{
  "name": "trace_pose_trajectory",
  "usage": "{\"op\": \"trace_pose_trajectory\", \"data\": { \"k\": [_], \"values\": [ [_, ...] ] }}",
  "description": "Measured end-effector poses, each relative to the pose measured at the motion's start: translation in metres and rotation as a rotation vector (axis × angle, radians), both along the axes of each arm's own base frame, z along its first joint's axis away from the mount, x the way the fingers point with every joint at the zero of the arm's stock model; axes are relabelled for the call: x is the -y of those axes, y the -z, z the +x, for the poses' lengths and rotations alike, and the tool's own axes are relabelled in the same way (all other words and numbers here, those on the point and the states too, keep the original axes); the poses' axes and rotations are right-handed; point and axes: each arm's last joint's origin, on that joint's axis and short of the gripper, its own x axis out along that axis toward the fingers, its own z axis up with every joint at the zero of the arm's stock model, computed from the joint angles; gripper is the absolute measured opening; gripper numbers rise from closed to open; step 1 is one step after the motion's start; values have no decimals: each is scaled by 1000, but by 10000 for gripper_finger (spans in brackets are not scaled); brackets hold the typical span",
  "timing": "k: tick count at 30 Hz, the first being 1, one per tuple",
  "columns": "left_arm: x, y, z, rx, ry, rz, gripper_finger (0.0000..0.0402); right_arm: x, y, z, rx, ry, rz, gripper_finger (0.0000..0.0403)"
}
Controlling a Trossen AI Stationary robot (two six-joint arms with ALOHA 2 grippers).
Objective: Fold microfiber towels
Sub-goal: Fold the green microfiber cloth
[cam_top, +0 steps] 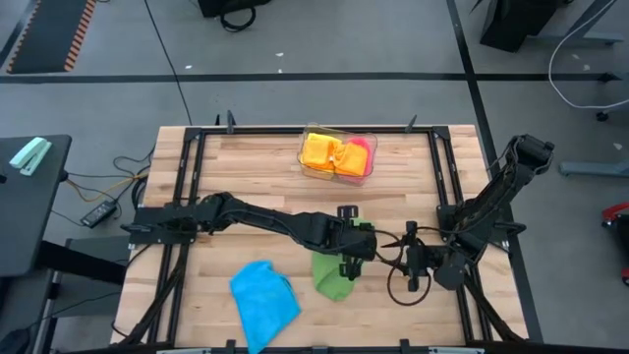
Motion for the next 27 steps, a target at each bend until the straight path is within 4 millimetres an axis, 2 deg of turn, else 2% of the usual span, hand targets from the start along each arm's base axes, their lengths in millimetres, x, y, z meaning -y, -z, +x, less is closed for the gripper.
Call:
{"op": "trace_pose_trajectory", "data": {
  "k": [6,11,15,18,21,24,27],
  "values": [
    [-5,-5,7,80,-30,-32,41,7,1,5,0,48,-19,190],
    [-5,7,-8,-103,-40,4,49,9,4,5,-67,8,-3,190],
    [1,16,-21,-236,-76,10,100,9,6,4,-89,7,14,190],
    [14,16,-24,-246,-36,-37,140,10,7,4,-93,18,30,190],
    [36,16,-29,-260,70,-65,166,9,7,4,-103,15,51,190],
    [57,19,-35,-263,119,-69,177,9,7,4,-105,14,55,190],
    [70,30,-30,-239,136,-77,173,10,7,3,-106,14,54,190]
  ]
}}
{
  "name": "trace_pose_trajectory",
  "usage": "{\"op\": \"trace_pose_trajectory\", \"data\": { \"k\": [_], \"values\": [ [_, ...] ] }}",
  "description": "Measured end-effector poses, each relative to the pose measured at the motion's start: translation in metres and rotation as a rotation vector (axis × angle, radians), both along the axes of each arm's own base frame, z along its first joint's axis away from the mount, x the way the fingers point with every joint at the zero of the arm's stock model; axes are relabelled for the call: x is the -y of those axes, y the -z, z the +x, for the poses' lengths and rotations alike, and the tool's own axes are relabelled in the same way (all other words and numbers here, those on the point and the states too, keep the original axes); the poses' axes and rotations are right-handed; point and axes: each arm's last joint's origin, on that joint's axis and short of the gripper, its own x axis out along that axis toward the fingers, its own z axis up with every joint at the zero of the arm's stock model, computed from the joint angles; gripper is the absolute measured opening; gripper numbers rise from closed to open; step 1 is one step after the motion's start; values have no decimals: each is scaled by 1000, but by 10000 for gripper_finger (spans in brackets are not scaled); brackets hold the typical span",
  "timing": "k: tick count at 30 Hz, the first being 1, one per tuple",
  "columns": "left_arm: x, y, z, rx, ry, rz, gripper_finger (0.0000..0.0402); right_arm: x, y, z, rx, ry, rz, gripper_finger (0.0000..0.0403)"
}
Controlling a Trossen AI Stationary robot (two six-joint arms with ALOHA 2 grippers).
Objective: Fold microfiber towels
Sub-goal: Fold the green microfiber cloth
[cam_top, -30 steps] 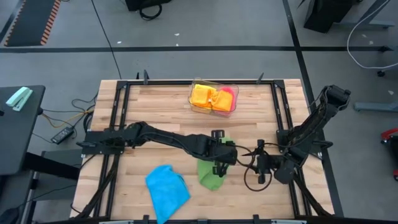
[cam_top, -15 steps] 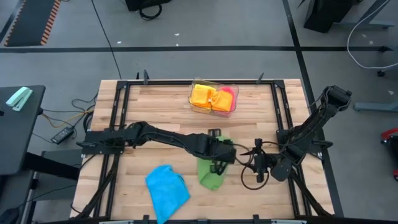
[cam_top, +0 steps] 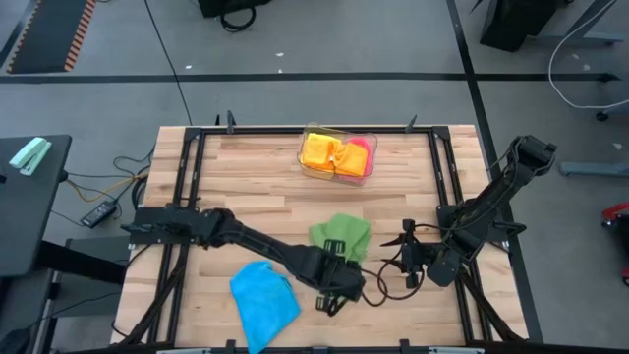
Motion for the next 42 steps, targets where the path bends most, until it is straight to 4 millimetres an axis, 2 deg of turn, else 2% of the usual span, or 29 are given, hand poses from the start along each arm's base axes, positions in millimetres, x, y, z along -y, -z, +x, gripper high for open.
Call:
{"op": "trace_pose_trajectory", "data": {
  "k": [6,10,16,23,29,37,42],
  "values": [
    [1,37,15,20,-47,105,152,1,1,-1,-8,9,10,190],
    [-4,49,20,53,-114,229,147,1,1,-1,-17,5,11,190],
    [-3,62,23,60,-127,273,170,1,2,-1,-18,7,14,190],
    [2,89,28,34,-71,328,189,1,2,-1,-18,6,16,190],
    [1,91,27,27,-68,399,172,1,1,-1,-18,8,20,190],
    [-4,94,17,-86,-49,449,121,1,2,-1,-20,10,28,190],
    [0,94,15,-94,-17,461,94,1,2,-1,-19,11,30,190]
  ]
}}
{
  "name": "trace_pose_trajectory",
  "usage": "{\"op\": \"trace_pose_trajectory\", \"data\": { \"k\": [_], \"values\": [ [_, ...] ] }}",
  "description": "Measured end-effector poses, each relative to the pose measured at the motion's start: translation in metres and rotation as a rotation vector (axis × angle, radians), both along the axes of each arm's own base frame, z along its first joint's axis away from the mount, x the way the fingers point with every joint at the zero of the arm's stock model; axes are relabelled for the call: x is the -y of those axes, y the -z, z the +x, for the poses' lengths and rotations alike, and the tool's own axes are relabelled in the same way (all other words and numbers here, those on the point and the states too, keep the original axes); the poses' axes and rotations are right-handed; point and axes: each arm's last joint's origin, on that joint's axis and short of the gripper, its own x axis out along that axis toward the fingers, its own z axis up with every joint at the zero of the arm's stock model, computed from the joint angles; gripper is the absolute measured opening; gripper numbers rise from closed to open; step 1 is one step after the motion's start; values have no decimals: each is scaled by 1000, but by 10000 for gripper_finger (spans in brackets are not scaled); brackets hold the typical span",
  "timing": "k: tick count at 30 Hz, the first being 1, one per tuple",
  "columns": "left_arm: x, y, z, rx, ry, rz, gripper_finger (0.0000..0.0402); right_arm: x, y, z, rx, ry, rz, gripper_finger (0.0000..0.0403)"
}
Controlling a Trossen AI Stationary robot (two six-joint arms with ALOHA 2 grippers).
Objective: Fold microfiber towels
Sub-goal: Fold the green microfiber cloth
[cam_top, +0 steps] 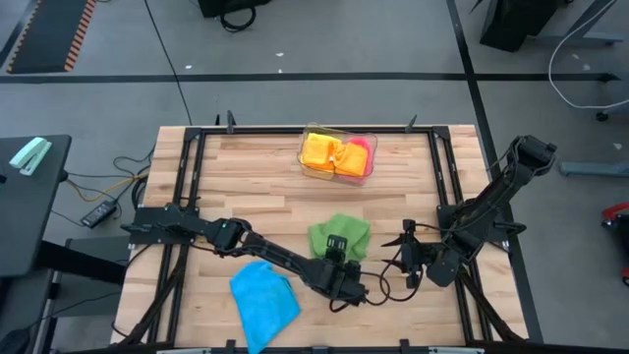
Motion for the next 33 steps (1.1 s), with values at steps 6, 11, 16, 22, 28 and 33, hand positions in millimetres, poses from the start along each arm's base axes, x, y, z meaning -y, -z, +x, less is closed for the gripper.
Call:
{"op": "trace_pose_trajectory", "data": {
  "k": [6,11,16,22,28,33],
  "values": [
    [0,0,0,2,-2,-1,39,0,0,0,0,1,1,190],
    [1,-15,-2,33,-18,-18,18,-1,0,0,-6,-12,15,190],
    [5,-52,-9,151,-60,-54,19,-8,-4,2,33,-72,12,190],
    [5,-89,-15,265,-74,-97,13,-17,-6,6,111,-116,-67,190],
    [4,-117,-13,402,-55,-120,37,-23,-5,13,164,-114,-151,190],
    [4,-121,-8,434,-13,-112,18,-25,-6,15,192,-123,-184,190]
  ]
}}
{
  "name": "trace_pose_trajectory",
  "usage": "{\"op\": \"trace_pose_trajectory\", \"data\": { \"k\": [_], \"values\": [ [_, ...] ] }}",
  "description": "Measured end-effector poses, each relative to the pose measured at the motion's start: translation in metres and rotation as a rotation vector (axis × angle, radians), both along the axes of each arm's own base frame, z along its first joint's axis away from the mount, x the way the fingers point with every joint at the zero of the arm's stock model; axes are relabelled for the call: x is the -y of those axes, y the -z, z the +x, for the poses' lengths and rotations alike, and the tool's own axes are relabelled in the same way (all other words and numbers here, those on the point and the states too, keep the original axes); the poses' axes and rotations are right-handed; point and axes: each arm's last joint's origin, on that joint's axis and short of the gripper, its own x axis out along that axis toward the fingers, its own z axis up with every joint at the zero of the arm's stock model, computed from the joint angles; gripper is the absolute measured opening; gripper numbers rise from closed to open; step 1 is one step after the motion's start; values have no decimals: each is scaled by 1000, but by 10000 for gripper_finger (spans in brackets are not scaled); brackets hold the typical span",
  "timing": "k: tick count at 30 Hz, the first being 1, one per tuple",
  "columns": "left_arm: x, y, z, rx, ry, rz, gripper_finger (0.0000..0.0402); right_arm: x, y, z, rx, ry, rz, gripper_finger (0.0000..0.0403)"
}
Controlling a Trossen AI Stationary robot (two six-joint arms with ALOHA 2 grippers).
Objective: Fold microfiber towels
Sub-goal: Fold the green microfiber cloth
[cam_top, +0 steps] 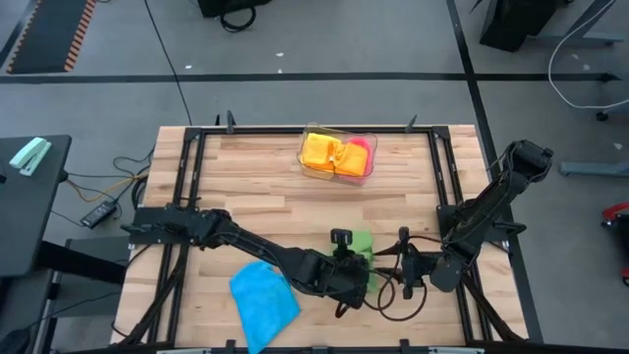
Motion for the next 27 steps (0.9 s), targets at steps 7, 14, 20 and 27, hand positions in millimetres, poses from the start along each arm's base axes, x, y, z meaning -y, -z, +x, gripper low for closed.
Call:
{"op": "trace_pose_trajectory", "data": {
  "k": [7,14,20,27],
  "values": [
    [-13,-7,11,76,-21,-13,18,2,-3,3,43,56,-51,190],
    [-20,-13,14,111,-25,-13,26,11,-5,8,84,182,-76,190],
    [-20,-14,15,116,-20,-8,9,16,-6,10,107,251,-98,190],
    [-20,-13,14,101,-19,-3,38,14,-3,3,108,285,-180,188]
  ]
}}
